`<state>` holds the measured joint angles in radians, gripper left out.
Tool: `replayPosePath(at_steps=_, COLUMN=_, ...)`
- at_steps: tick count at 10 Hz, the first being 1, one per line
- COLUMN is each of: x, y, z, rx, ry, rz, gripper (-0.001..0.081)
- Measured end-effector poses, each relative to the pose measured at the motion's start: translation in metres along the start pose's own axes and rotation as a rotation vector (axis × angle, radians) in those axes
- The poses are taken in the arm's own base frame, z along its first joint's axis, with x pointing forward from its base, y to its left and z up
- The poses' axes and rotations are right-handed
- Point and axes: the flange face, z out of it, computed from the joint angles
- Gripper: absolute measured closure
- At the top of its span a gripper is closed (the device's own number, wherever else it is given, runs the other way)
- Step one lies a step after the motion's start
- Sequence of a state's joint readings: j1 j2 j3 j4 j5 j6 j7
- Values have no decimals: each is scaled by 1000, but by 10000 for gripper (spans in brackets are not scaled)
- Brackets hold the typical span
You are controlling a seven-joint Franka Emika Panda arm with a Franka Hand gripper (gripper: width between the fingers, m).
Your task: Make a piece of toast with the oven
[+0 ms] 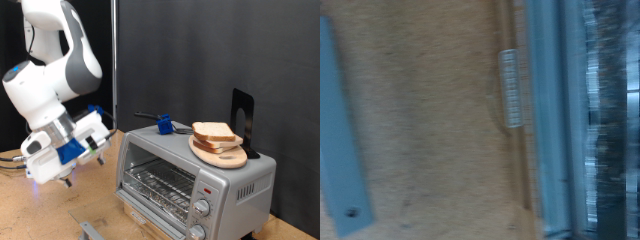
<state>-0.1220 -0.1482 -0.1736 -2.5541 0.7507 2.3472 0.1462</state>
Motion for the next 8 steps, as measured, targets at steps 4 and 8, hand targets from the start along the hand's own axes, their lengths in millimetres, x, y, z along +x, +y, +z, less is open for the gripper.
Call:
replayPosePath(at_steps=4, x=-29, y=-30, z=-40, rx=95, ry=-15, rz=20, gripper=6)
replayPosePath(at_steps=8, x=-45, y=-55, z=-40, rx=221, ry=-61, rz=-16, gripper=6)
